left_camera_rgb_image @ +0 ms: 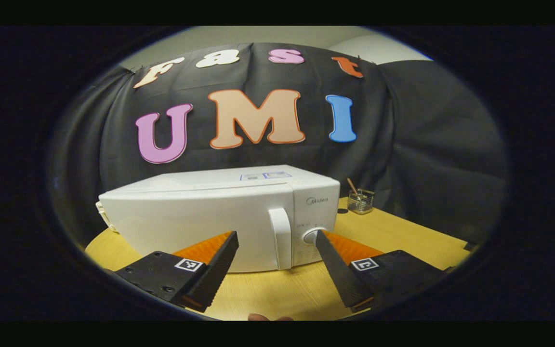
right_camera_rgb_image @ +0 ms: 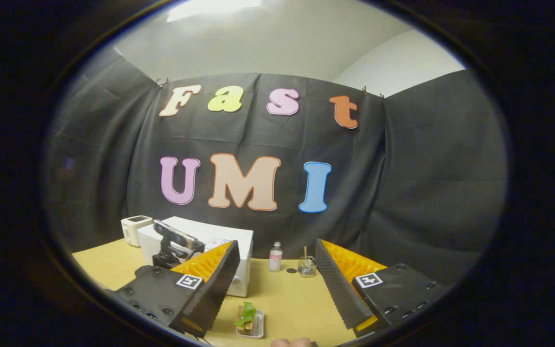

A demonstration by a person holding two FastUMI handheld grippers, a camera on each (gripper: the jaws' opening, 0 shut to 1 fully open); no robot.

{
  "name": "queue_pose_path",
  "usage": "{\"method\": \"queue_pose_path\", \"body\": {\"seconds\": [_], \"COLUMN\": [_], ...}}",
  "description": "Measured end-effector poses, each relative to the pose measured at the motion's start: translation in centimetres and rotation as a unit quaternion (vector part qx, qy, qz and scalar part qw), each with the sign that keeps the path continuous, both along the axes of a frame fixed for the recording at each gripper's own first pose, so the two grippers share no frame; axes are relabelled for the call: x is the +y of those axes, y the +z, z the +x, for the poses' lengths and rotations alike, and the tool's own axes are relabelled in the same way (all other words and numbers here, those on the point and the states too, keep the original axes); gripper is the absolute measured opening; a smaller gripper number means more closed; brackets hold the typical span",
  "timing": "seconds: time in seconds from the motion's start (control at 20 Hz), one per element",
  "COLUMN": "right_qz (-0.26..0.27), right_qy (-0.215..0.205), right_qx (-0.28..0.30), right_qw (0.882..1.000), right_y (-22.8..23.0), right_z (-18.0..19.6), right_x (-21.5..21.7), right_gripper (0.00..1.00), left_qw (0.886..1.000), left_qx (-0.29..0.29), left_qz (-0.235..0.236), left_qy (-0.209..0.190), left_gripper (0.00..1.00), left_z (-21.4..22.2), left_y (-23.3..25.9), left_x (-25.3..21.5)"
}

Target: Open the microwave oven with the left hand, put the food in, and close the microwave oven.

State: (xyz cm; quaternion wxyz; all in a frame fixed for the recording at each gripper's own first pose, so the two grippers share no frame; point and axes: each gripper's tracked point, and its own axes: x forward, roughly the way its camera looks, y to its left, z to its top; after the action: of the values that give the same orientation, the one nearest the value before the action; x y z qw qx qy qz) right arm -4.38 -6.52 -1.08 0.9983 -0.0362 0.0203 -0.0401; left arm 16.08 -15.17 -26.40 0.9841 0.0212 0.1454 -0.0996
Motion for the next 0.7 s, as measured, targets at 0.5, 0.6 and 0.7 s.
{"method": "queue_pose_path", "body": {"seconds": [0.5, 0.6, 0.7], "right_qz": [-0.03, -0.031, -0.03], "right_qy": [-0.006, -0.009, -0.013], "right_qx": [0.003, 0.001, 0.004], "right_qw": [1.0, 0.999, 0.999], "right_y": [-0.3, -0.2, -0.4], "right_z": [-1.9, -2.1, -2.2], "right_x": [-1.6, -2.0, -2.5], "right_gripper": [0.96, 0.96, 0.96], "left_qw": [0.998, 0.998, 0.998], "left_qx": [0.053, 0.049, 0.052], "left_qz": [0.022, 0.021, 0.023], "left_qy": [0.02, 0.025, 0.027], "left_gripper": [0.93, 0.87, 0.81], "left_z": [2.2, 2.5, 2.7], "left_y": [-4.9, -4.7, -4.9], "left_x": [-0.8, -0.6, -0.6]}}
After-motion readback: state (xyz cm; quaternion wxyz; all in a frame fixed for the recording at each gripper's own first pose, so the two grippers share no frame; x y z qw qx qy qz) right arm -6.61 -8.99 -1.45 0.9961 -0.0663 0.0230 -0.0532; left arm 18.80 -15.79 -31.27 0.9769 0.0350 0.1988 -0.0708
